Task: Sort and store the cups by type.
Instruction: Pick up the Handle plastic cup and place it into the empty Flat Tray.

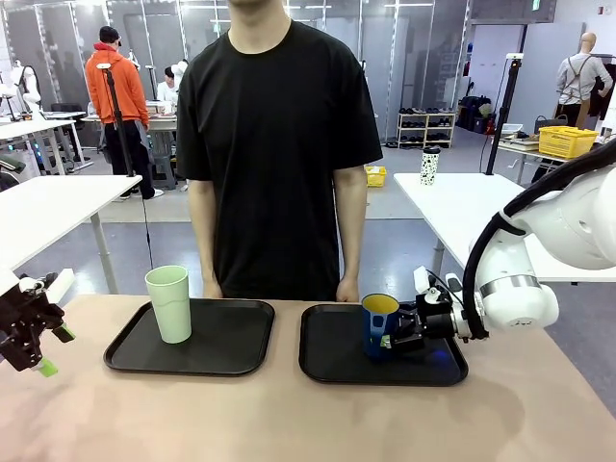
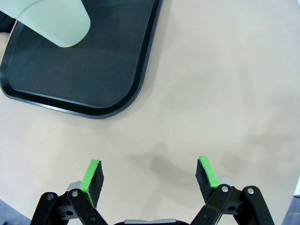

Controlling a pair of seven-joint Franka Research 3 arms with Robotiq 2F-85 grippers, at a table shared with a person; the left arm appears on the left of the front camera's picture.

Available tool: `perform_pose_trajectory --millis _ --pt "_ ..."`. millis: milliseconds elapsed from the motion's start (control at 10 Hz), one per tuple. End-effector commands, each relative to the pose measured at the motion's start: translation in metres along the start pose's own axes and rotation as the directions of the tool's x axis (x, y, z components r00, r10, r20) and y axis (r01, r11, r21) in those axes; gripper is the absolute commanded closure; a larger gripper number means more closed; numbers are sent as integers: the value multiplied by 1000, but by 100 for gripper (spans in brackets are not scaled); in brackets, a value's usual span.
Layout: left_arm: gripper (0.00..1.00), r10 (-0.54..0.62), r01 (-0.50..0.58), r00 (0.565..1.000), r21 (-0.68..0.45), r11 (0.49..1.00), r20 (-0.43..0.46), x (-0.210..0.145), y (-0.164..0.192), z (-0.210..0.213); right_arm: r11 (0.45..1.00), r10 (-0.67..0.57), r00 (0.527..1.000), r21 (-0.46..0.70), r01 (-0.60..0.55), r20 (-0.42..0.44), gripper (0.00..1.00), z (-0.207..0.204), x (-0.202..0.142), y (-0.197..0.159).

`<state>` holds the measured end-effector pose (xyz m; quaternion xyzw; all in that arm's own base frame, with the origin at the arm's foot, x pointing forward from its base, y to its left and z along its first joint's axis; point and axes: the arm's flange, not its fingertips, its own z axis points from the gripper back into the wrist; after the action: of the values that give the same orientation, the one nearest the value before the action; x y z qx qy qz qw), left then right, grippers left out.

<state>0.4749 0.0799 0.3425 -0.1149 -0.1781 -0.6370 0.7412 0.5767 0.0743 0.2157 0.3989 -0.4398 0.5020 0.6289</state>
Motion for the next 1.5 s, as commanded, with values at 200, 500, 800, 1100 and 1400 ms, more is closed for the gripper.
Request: perform_pose_trajectory --millis 200,500,800,1100,1400 --pt "0 -17 17 1000 -9 1000 5 -1 -1 0 999 -21 1000 -46 20 -15 0 11 -2 1" --pt "0 -17 17 1000 -9 1000 5 -1 -1 0 997 -26 1000 -70 26 4 0 30 -4 7" --pt "0 -17 17 1000 -9 1000 5 -1 -1 0 995 -52 998 -87 49 -27 0 50 -2 14" --pt "0 -17 17 1000 -9 1000 5 -1 -1 0 991 -66 997 -117 60 -47 0 69 0 22" --pt "0 -17 17 1000 -9 1000 5 -1 -1 0 979 -125 977 -179 94 -171 0 111 18 48"
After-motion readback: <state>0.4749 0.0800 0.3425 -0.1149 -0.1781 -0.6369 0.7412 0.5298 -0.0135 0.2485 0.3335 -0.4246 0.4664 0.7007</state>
